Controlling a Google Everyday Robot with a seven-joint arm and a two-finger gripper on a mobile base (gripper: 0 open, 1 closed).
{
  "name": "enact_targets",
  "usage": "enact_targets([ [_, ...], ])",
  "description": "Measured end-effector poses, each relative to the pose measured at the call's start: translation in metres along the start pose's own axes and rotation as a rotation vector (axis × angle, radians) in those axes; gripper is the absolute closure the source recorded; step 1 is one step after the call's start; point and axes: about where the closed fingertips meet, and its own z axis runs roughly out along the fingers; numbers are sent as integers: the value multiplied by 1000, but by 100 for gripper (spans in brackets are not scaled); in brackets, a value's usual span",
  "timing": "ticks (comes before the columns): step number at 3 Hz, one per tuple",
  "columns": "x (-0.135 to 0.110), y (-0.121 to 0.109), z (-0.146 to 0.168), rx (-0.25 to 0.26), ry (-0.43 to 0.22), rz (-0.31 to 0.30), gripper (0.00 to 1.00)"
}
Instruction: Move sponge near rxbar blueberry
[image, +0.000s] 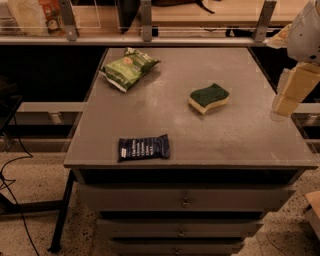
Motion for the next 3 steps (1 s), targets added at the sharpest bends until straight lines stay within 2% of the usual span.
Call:
enact_targets([
  [1,-6,-5,6,9,8,-29,0],
  [2,-16,-52,39,55,29,-74,0],
  [3,-24,-111,90,105,45,-150,0],
])
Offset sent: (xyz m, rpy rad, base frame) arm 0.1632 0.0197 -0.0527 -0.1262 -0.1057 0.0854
